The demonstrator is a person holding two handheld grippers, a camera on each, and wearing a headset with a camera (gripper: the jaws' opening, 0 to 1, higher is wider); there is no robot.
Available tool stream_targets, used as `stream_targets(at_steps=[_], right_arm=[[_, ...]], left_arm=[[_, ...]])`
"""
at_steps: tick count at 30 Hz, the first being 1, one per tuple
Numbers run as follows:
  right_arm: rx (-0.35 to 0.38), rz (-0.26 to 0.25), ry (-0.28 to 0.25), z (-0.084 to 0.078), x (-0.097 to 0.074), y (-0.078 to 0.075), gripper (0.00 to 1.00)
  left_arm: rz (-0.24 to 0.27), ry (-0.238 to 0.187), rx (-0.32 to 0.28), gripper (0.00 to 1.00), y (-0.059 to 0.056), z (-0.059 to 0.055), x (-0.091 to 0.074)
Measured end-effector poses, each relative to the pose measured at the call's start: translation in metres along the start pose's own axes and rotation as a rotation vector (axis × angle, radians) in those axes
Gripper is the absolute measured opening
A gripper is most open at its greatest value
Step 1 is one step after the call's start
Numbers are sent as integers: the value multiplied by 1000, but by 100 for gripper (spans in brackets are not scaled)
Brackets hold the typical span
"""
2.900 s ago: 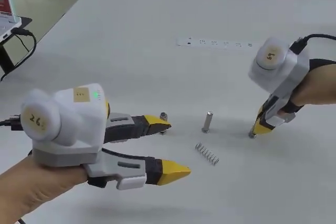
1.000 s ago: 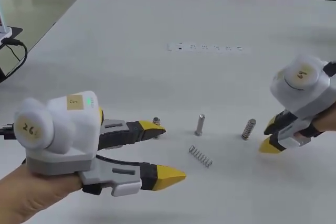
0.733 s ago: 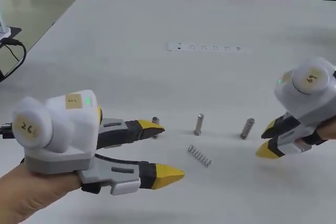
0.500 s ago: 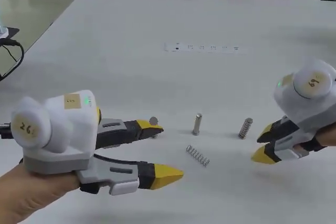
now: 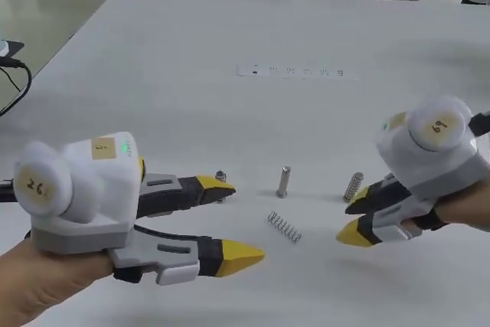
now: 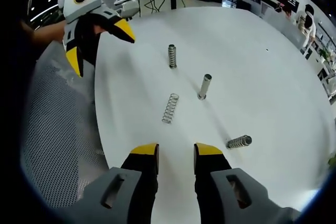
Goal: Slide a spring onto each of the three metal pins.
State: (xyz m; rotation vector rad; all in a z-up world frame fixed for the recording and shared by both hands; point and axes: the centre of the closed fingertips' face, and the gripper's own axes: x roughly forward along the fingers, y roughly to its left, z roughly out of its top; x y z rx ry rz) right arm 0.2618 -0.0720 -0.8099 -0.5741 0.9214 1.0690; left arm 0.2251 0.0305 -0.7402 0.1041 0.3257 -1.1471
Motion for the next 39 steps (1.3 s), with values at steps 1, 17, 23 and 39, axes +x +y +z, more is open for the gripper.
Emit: stream_targets(at_steps=[1, 17, 23, 39], right_arm=[[-8, 7, -1, 3, 2, 2, 25], [-33, 36, 11, 23, 38, 13, 21], [-33, 18, 16, 25, 49, 14, 21], [-25, -37, 82, 14, 64, 13, 16]], left_arm=[[0, 0, 2, 47, 0, 0, 0], [1, -1, -2, 47, 1, -1, -2], [1, 0, -4, 47, 0, -2, -1], [1, -1, -6, 46, -1, -2, -1]])
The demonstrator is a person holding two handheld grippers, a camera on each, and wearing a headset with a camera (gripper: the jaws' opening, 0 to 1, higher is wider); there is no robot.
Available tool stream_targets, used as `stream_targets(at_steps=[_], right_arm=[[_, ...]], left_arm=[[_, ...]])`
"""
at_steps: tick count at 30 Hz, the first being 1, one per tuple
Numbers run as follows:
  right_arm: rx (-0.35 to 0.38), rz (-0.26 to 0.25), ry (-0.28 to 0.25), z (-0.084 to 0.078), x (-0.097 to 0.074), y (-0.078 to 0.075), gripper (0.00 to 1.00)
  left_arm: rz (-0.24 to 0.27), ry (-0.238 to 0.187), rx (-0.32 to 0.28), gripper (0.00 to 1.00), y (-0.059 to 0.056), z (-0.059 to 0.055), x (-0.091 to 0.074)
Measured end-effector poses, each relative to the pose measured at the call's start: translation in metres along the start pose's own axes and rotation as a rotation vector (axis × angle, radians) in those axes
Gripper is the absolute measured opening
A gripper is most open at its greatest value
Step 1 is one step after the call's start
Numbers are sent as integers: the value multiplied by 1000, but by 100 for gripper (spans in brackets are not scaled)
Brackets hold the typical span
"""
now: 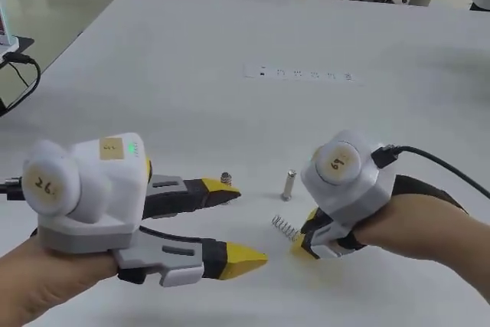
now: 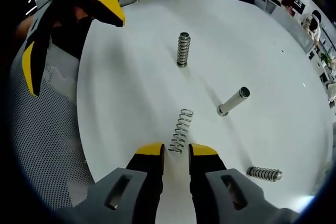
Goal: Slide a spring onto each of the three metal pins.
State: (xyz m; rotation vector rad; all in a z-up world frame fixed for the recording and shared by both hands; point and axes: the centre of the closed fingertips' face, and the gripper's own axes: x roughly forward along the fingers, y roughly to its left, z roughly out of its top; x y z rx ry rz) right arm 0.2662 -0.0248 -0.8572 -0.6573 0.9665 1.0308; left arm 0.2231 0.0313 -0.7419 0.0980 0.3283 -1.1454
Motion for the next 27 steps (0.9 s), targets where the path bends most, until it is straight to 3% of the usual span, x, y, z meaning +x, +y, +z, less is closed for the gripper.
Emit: stream_targets(at_steps=[8, 22, 27], right_arm=[[19, -10, -7, 3, 0, -3, 13], [-13, -17, 3, 0, -4, -6, 8], [-3, 27, -17, 2, -14, 0, 8]], left_arm=[[-1, 0, 1, 46, -1, 1, 0], [1, 8, 2, 45, 0, -1, -1], [-1, 16, 9, 44, 0, -2, 0]])
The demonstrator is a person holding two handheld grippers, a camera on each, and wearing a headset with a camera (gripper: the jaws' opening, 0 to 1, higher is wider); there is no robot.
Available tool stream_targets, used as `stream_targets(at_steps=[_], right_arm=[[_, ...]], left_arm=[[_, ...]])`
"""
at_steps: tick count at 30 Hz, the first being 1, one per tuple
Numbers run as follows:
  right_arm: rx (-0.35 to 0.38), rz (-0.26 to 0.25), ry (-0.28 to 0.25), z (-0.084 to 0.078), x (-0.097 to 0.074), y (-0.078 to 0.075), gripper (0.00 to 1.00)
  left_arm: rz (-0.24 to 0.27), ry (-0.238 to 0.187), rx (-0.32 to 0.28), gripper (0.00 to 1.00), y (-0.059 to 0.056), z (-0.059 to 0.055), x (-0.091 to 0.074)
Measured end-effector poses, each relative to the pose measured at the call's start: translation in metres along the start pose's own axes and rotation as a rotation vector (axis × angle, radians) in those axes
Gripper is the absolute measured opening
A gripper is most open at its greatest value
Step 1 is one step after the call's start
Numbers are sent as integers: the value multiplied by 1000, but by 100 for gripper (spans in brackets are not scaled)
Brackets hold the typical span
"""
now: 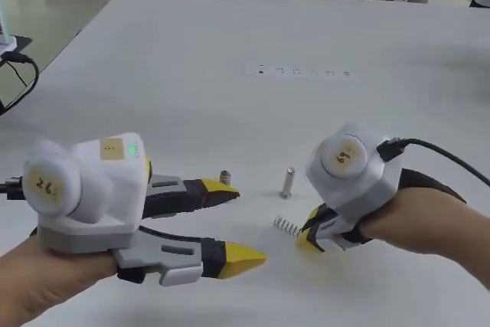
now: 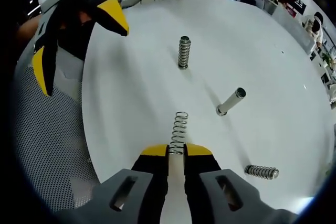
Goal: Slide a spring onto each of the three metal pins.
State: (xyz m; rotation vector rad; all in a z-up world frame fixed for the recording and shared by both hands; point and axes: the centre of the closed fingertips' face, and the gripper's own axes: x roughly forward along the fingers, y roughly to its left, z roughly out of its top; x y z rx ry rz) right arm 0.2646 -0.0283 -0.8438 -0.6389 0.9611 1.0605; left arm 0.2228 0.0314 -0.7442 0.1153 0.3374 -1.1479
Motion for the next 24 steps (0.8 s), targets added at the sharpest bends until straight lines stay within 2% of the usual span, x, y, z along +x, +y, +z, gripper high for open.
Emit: stream_targets(at_steps=[5, 7, 11, 17, 24], right_arm=[[-11, 47, -13, 4, -10, 9, 8], [-34, 81, -25, 7, -16, 15, 8], [-81, 112, -37, 14, -30, 25, 8], [-160, 138, -45, 25, -49, 35, 7], [-304, 190, -49, 38, -66, 54, 7]], left_arm=[[-2, 9, 6, 43, 0, -1, 1], [-2, 10, 9, 43, 0, -2, 1], [-5, 11, 12, 43, -1, -2, 2], [-10, 8, 20, 42, -2, 0, 3], [-30, 4, 49, 36, -7, 1, 3]])
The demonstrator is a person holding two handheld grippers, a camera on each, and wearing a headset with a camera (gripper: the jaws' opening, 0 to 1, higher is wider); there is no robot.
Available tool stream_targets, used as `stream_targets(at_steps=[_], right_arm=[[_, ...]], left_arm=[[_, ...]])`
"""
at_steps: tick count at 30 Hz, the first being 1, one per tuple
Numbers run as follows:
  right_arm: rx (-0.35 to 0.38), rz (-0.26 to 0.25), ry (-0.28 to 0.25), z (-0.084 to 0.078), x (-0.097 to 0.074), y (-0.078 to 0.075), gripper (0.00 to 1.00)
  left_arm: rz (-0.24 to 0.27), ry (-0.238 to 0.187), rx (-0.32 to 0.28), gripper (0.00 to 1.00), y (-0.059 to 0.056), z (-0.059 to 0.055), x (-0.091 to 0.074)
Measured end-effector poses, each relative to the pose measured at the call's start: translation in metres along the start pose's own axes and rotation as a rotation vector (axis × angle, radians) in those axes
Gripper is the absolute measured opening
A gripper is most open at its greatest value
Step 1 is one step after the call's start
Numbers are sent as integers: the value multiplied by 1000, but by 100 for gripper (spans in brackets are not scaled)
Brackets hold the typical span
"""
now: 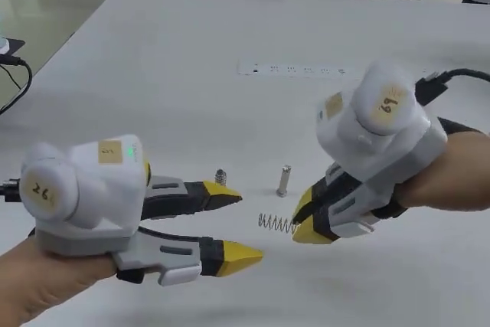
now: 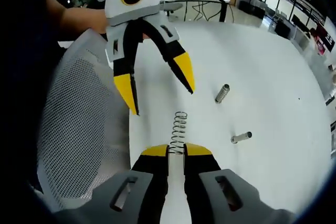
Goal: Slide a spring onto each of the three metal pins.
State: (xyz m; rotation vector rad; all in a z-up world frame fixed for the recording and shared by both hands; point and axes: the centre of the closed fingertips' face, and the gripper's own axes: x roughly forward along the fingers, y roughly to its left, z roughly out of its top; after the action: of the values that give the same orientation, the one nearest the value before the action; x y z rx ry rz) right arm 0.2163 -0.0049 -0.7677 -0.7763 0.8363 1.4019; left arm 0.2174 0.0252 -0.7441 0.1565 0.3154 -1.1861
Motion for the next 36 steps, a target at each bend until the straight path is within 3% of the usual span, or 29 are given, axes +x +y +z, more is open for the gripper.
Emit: stream_targets(at_steps=[16, 27, 36], right_arm=[[-168, 74, -16, 22, -7, 18, 7], [-256, 77, 2, 26, -5, 18, 7], [-285, 74, 19, 24, -5, 19, 7]], left_arm=[[-59, -13, 28, 21, -12, 4, 2], [-84, -11, 42, 11, -14, 3, 0], [-94, -13, 52, 3, -15, 3, 0]])
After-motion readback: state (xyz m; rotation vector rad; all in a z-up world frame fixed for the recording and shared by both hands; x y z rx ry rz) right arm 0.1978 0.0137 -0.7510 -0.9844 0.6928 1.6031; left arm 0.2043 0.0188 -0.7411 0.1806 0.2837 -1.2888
